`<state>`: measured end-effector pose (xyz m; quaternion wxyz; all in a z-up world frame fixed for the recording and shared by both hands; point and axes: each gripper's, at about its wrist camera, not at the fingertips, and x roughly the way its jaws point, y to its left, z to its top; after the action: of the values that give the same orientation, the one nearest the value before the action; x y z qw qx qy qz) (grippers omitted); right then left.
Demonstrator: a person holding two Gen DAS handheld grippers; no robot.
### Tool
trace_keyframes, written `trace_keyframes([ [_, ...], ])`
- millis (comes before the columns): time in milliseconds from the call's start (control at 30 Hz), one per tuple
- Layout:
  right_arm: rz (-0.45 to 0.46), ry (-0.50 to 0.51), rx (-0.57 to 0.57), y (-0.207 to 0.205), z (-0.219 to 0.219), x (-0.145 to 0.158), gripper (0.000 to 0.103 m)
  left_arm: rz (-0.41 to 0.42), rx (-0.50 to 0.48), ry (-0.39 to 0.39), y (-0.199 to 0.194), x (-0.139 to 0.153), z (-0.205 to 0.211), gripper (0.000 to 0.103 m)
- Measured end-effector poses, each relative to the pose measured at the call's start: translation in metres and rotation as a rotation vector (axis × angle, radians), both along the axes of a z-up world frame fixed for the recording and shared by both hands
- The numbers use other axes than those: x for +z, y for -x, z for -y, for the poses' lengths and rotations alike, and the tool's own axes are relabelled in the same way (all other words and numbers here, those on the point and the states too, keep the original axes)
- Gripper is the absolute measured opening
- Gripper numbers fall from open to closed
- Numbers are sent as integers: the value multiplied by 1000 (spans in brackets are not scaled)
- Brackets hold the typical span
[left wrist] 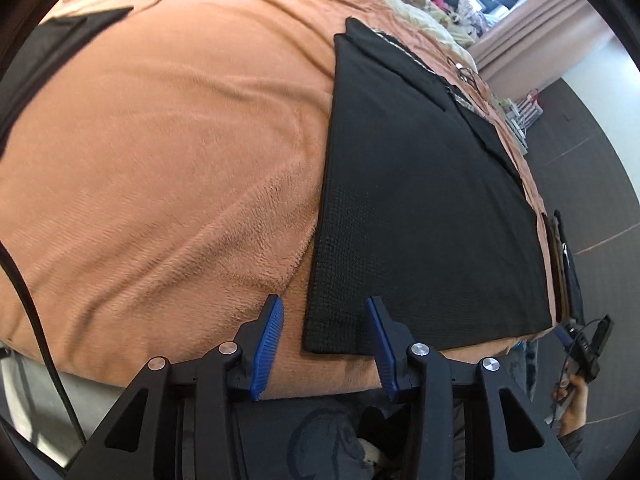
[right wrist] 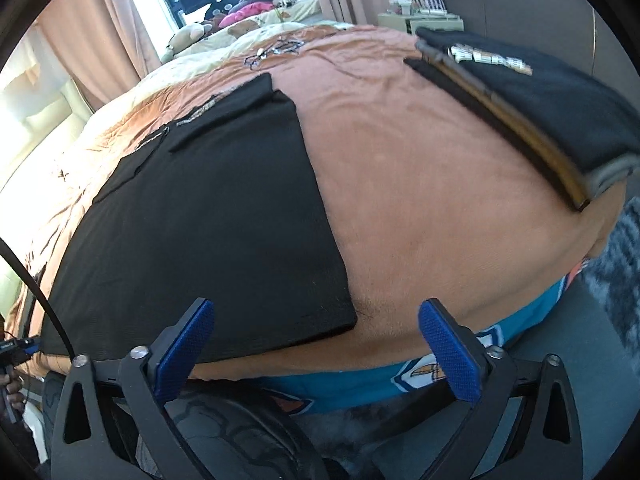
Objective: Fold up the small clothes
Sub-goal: 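Close both grippers on the hem edge of the black shirt, then lift the hem with both grippers and fold it over toward the collar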
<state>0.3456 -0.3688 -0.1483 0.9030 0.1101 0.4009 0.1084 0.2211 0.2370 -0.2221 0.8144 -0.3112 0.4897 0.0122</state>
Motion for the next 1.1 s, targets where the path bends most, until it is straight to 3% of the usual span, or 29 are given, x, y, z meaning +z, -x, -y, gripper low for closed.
trace_keyframes([
  [200,-34,-104,-16,-18,25,-17,76,-13,38,112,1,-7,-3,38],
  [367,-20,-205,7,-22,39,-19,76,-3,67,194,7,-12,-4,38],
  [433,-27,-277,22,-22,43,-20,70,4,81,213,7,-13,-5,38],
  [567,-43,-382,35,-16,49,-31,54,15,104,204,4,-12,-5,34],
  [800,-53,-494,-15,-21,59,-48,38,10,127,238,7,-16,-5,30],
  [900,-61,-520,-43,-25,62,-58,19,18,108,211,9,-13,1,30],
  [933,-66,-526,-50,-22,60,-60,10,18,115,208,9,-13,0,23],
  [967,-64,-533,-55,-20,60,-60,6,8,128,197,9,-15,-1,8],
  [1100,-4,-535,-59,-4,58,-43,4,28,192,200,15,-13,-11,5],
])
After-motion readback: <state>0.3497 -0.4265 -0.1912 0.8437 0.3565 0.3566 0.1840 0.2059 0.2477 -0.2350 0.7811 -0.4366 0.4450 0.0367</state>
